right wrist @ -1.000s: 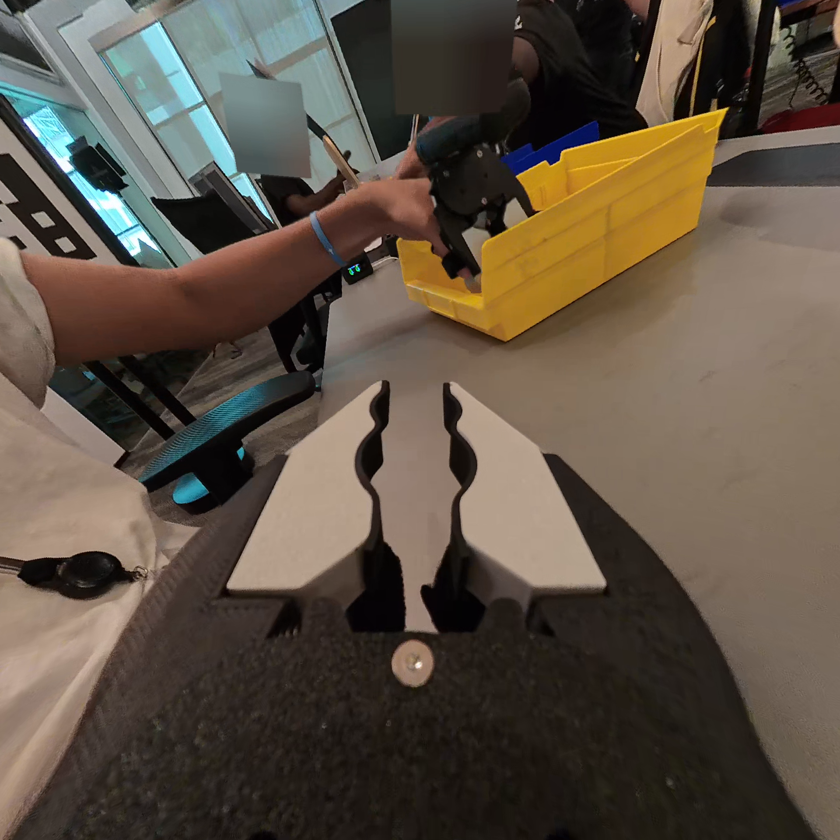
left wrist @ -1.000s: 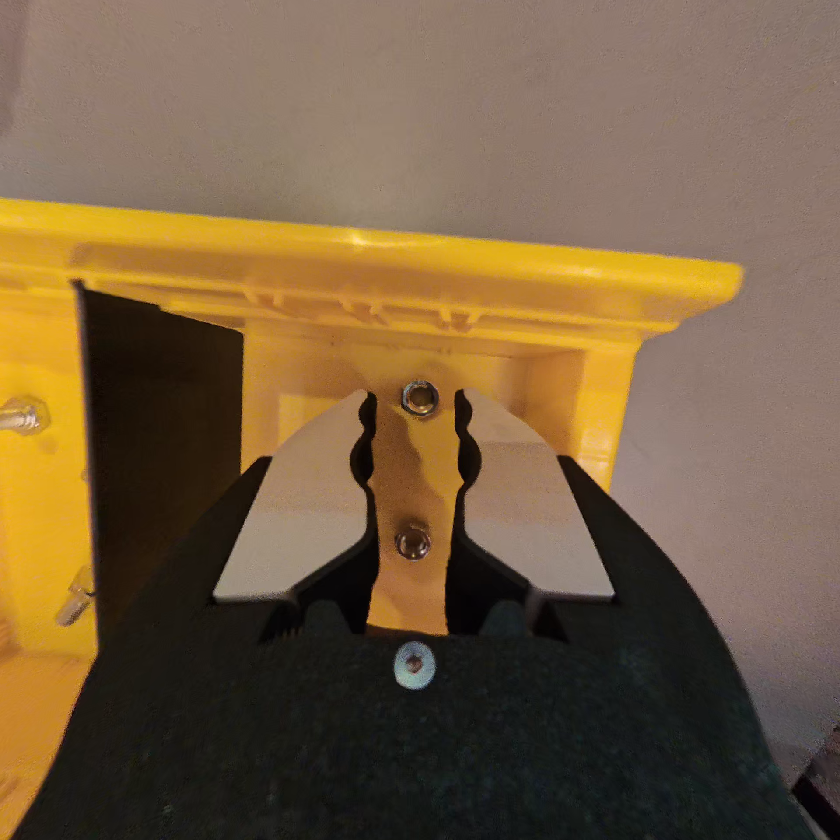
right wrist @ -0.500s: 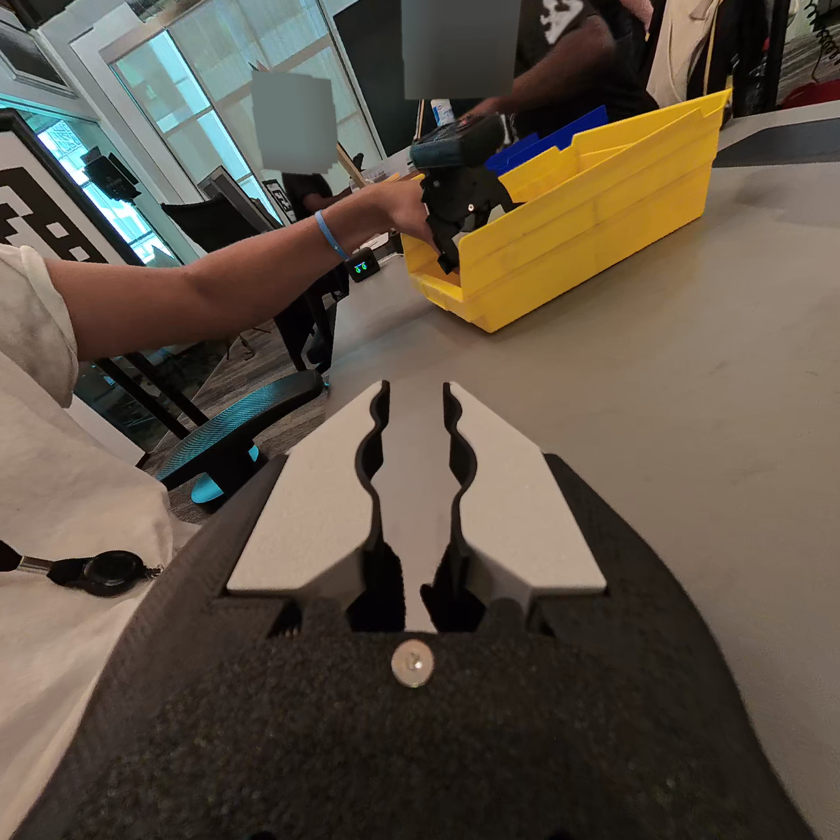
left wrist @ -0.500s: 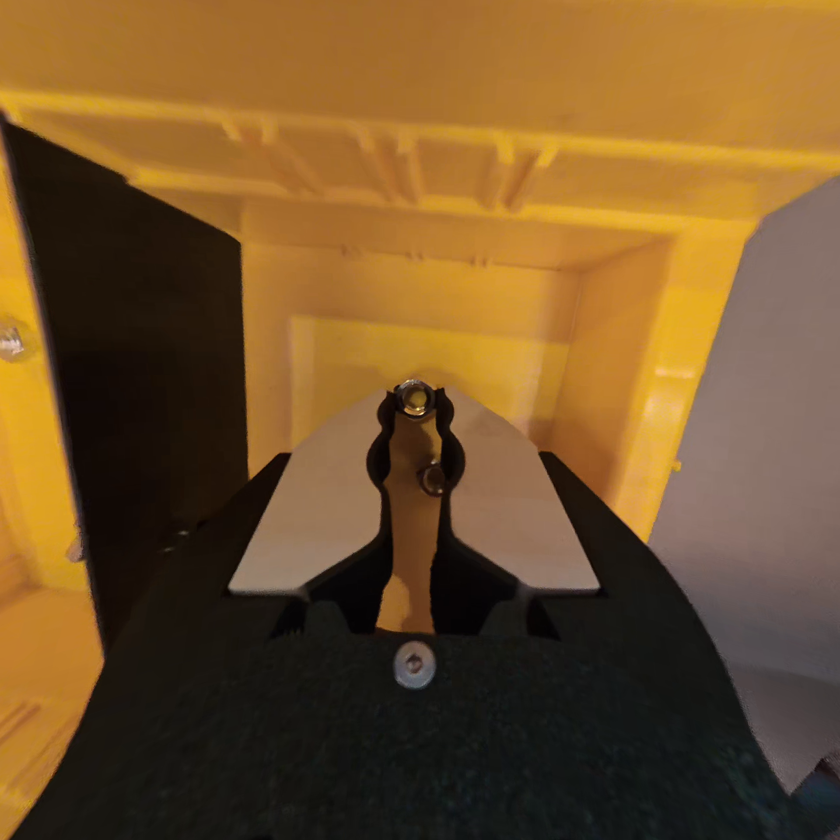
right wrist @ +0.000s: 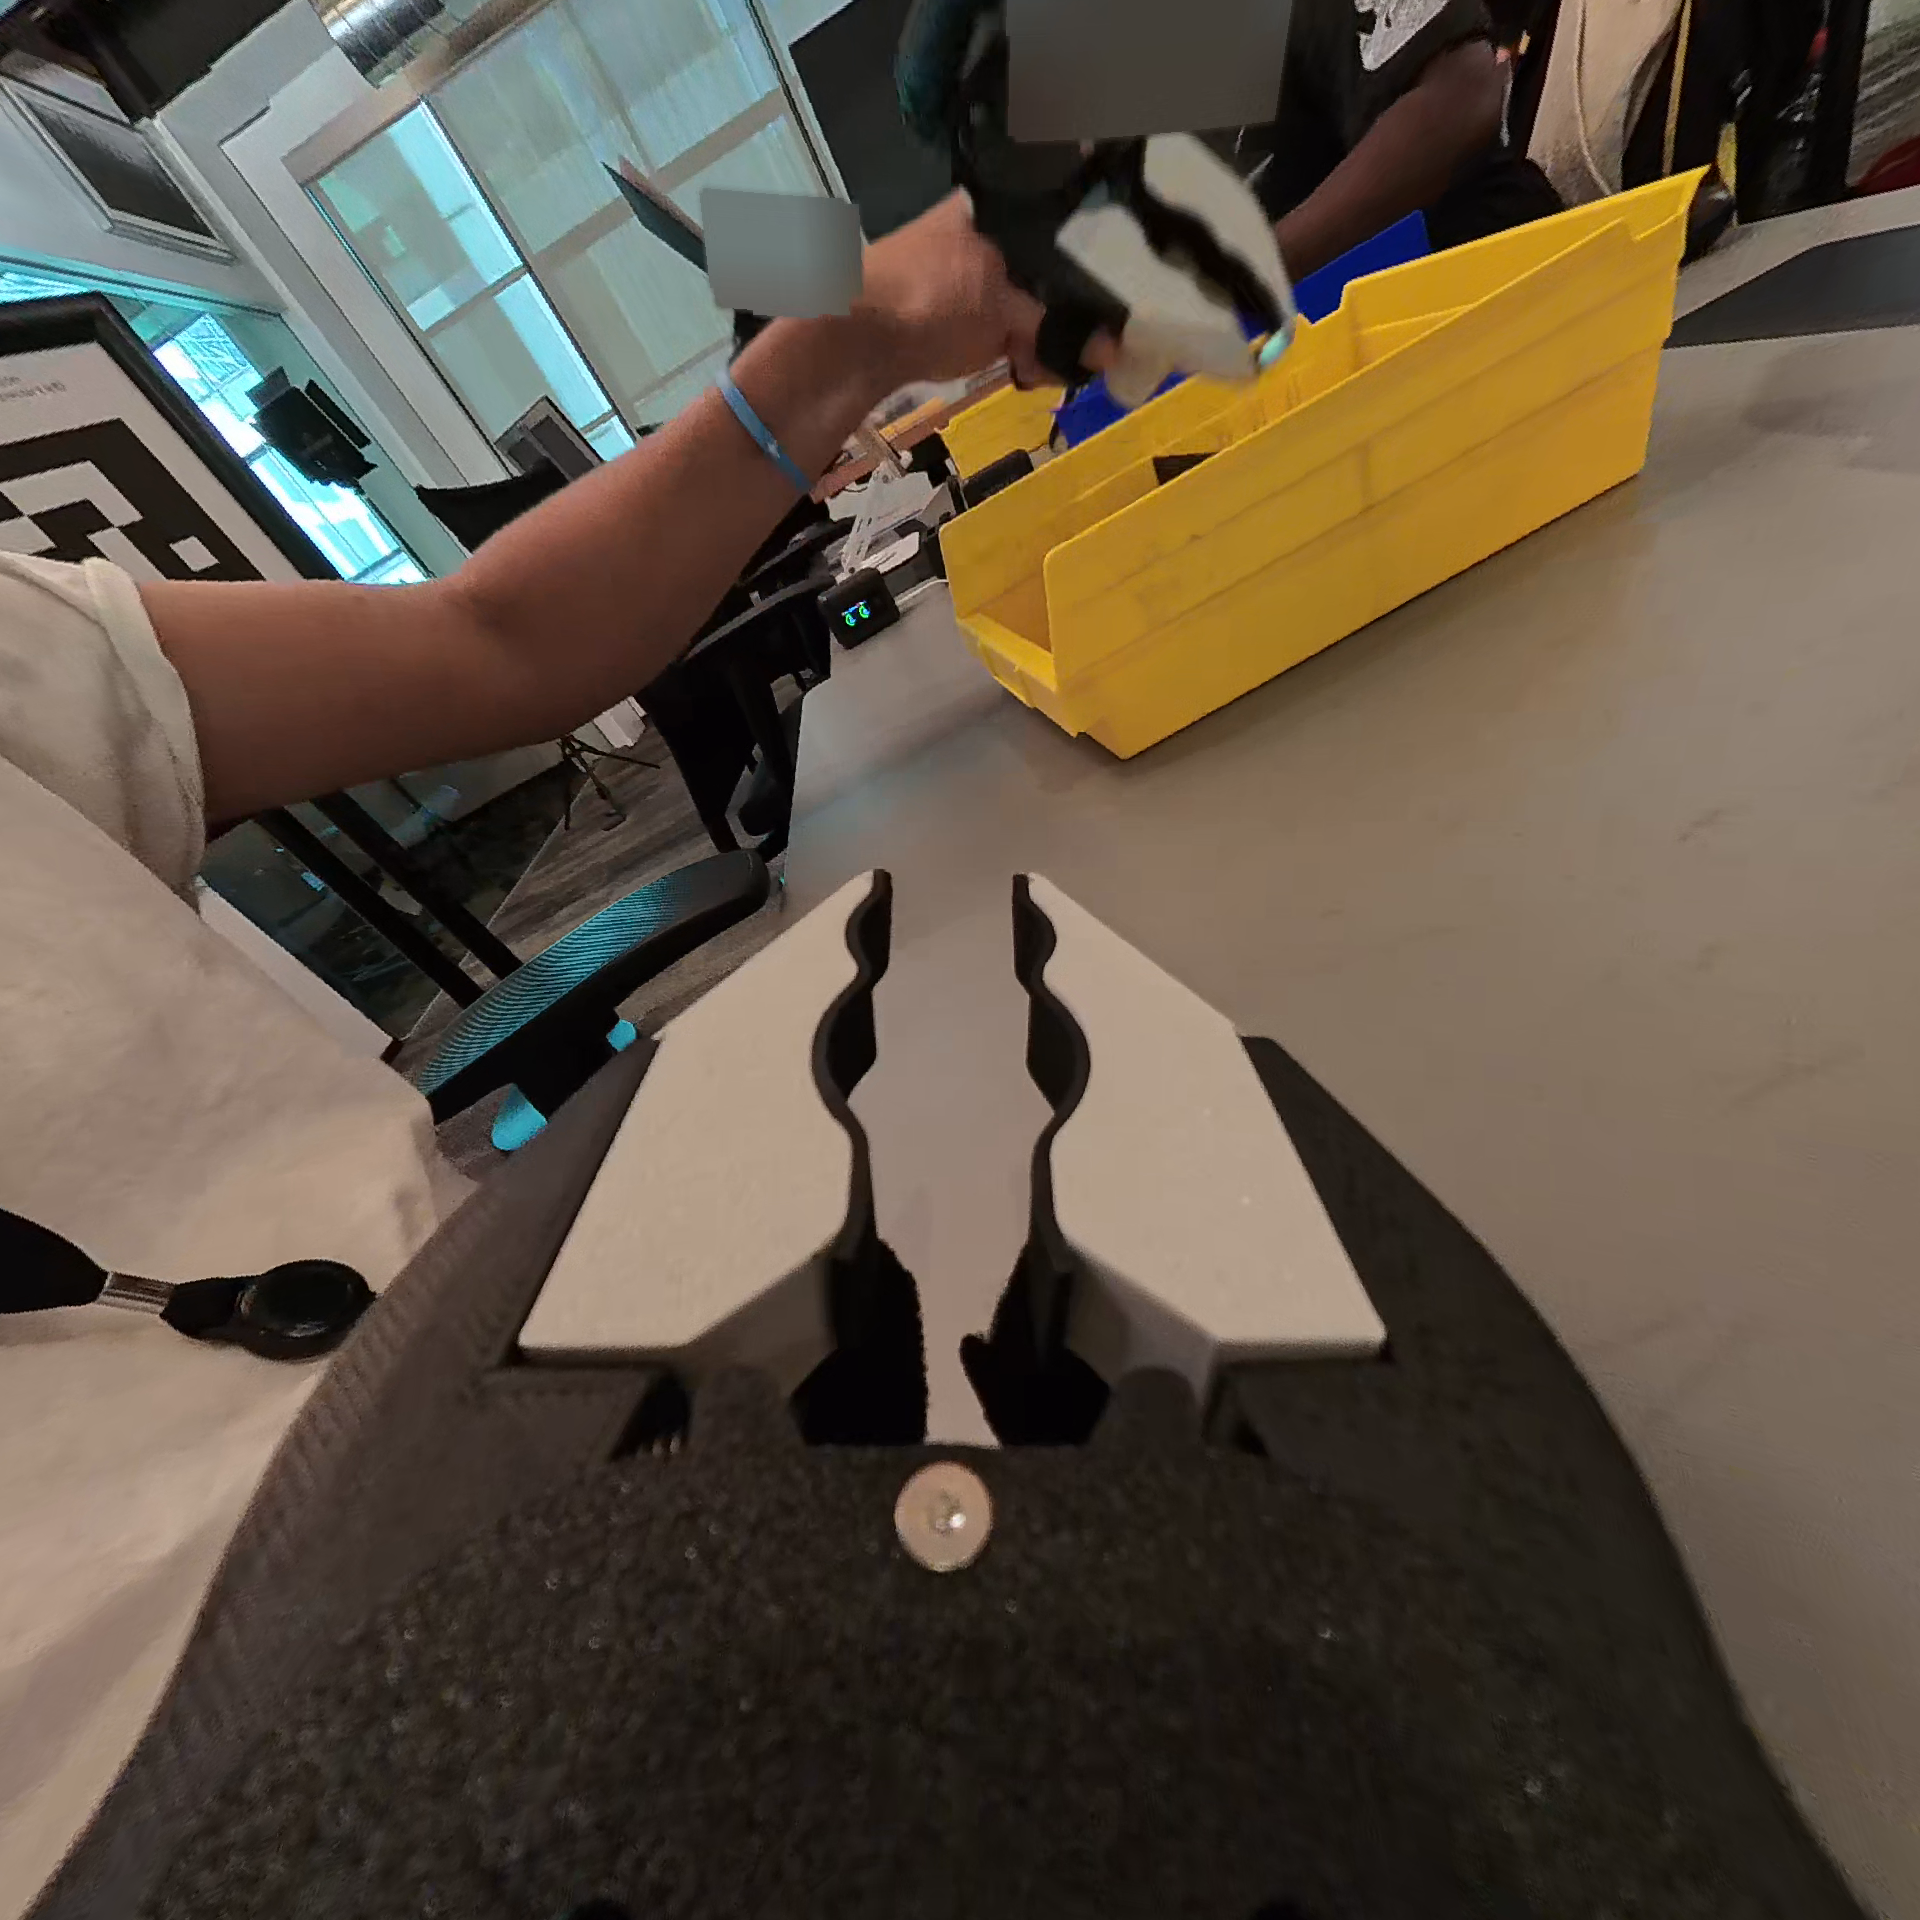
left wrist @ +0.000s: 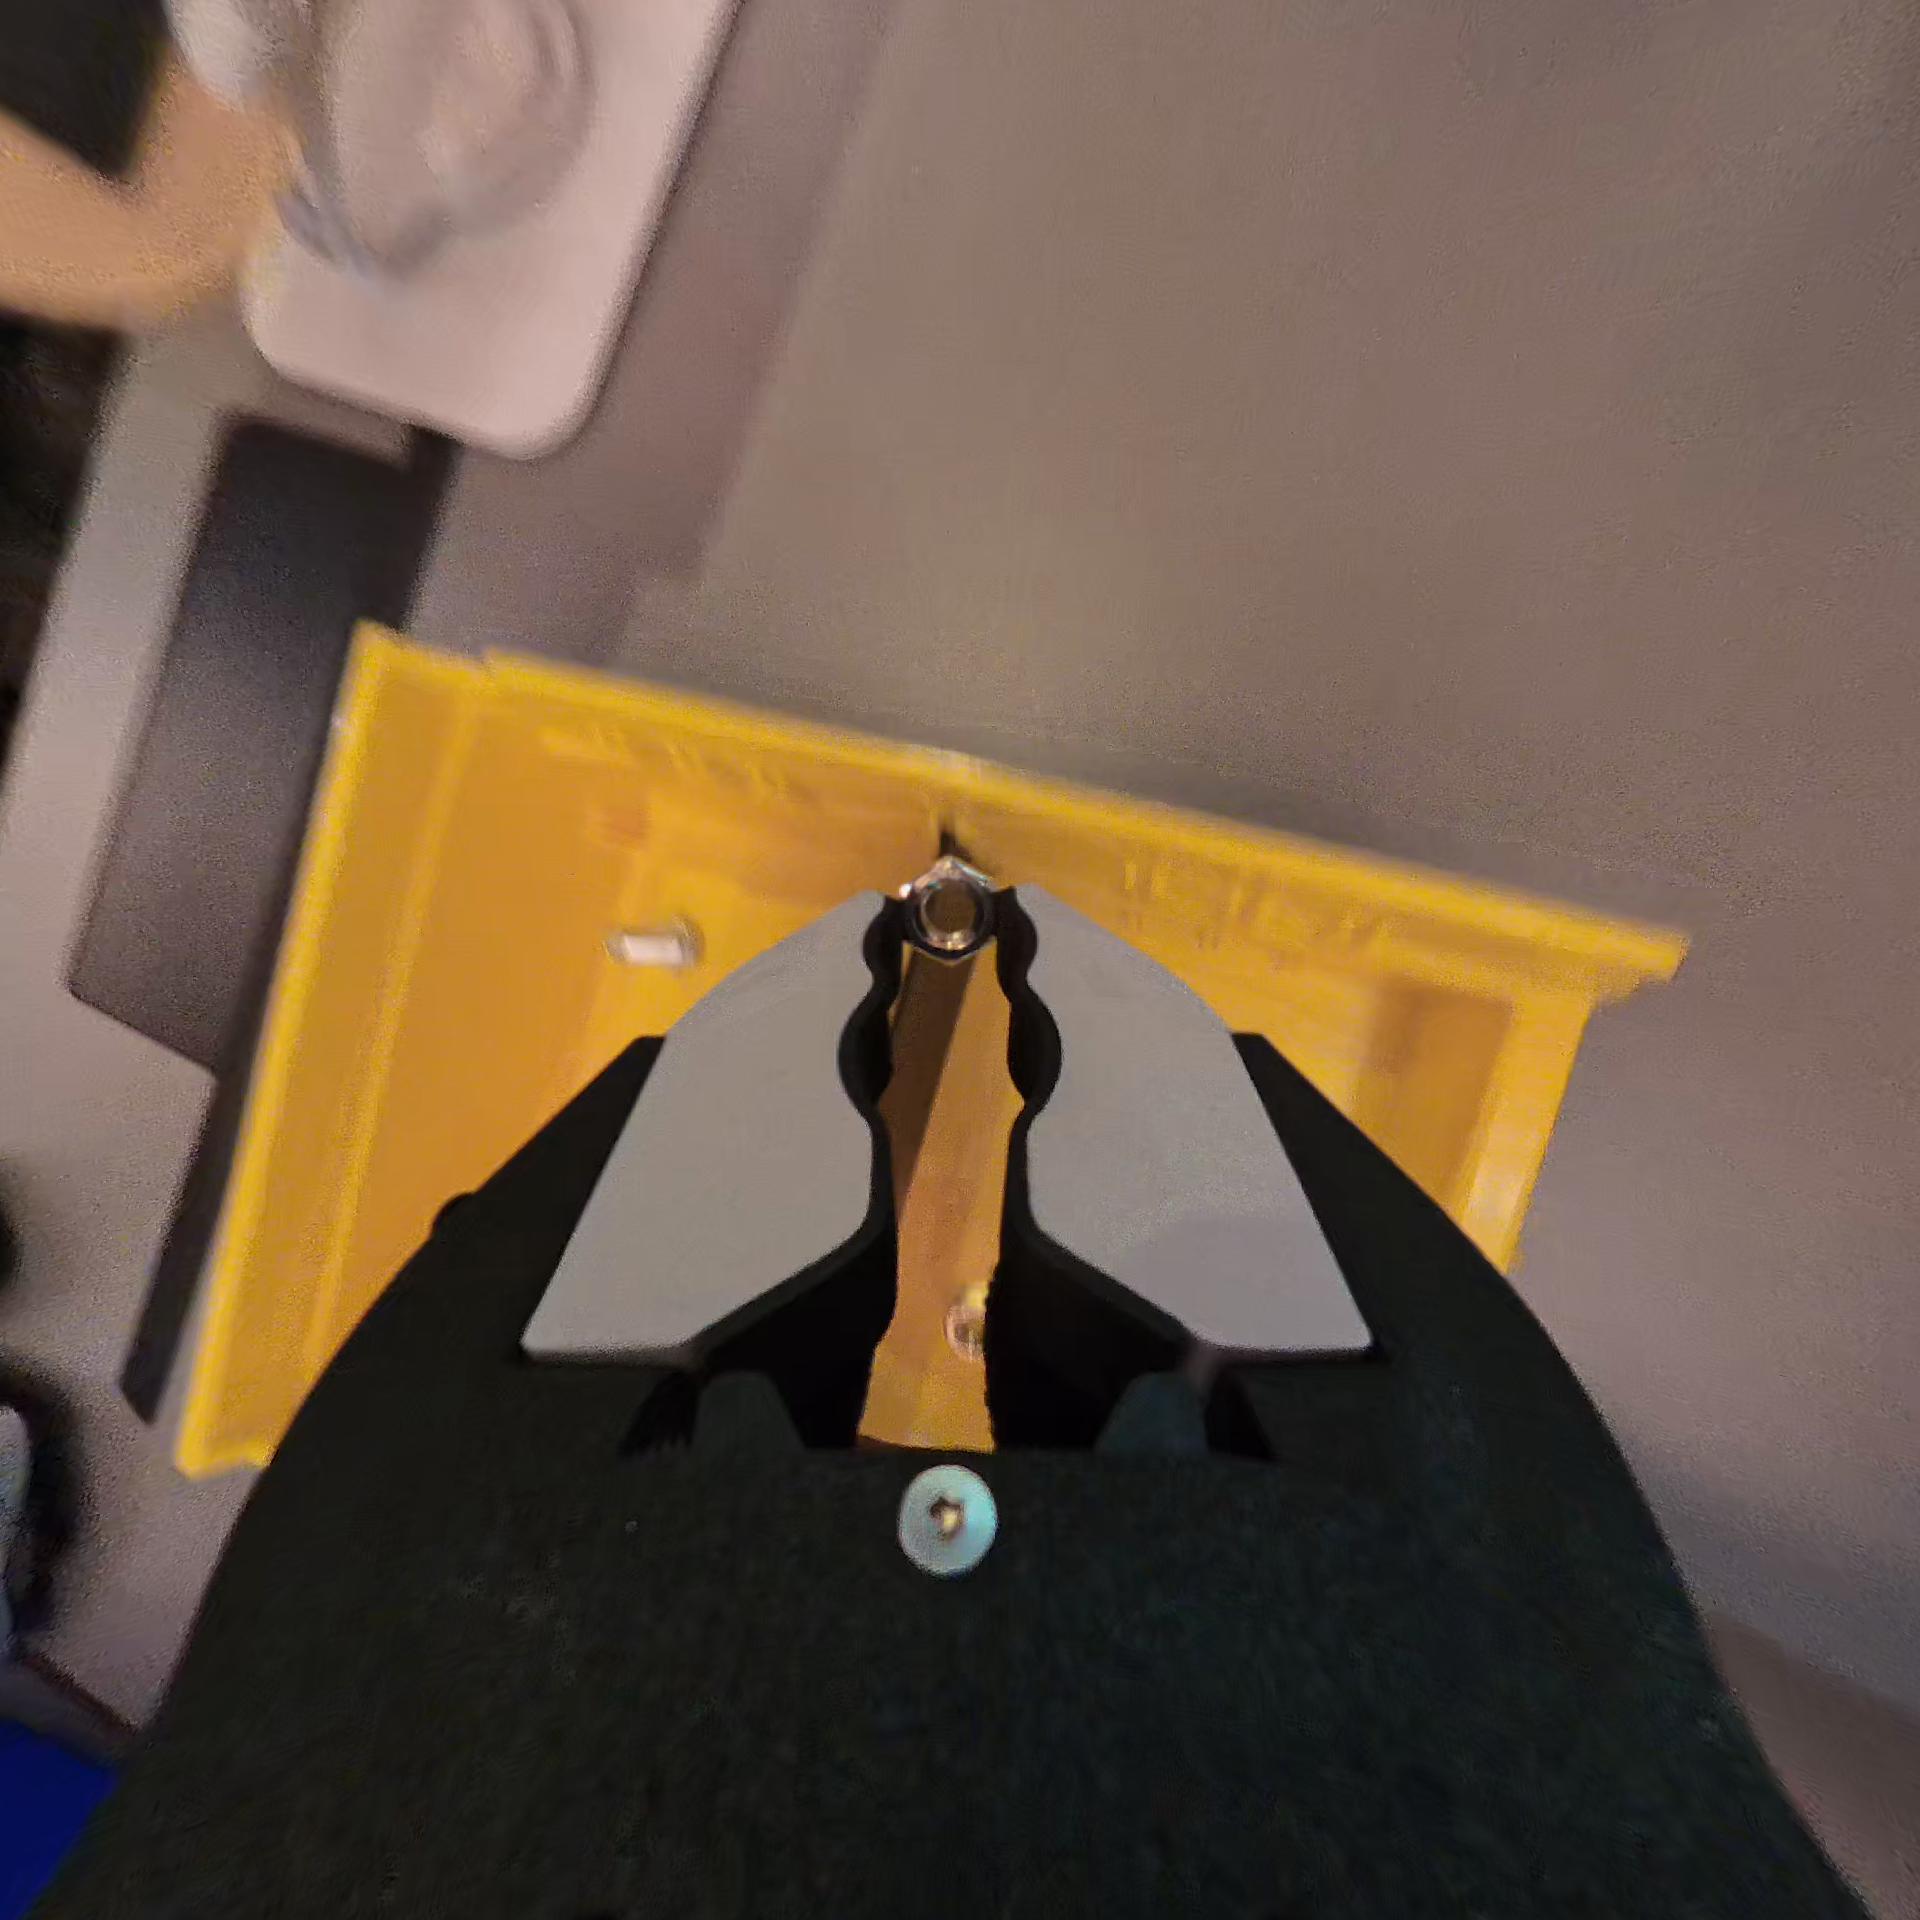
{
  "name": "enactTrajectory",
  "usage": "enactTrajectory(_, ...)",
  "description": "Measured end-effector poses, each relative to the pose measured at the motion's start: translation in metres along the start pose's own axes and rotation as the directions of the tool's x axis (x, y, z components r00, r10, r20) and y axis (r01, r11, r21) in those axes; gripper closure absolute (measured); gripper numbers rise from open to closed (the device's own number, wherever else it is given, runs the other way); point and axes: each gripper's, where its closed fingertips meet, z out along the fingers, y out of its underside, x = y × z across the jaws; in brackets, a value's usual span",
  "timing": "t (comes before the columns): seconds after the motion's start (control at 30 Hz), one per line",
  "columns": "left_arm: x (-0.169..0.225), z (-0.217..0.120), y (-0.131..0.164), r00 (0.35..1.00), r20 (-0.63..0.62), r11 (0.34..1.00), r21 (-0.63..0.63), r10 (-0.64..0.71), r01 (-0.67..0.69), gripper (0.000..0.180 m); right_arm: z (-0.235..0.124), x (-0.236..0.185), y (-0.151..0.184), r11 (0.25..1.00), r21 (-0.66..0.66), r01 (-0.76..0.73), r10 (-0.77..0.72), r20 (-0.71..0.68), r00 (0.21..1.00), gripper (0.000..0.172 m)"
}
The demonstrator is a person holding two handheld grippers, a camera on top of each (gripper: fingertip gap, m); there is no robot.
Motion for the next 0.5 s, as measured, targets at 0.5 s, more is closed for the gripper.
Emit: enactTrajectory(0.5, 0.066, 0.183, -0.127, 0.944, -0.276, 0.956, -0.174, 0.183, -0.236, 0.164, -0.002, -0.002, 0.006, 0.999, -0.032, 0.016, -0.017, -0.007, 1.000, 0.149)
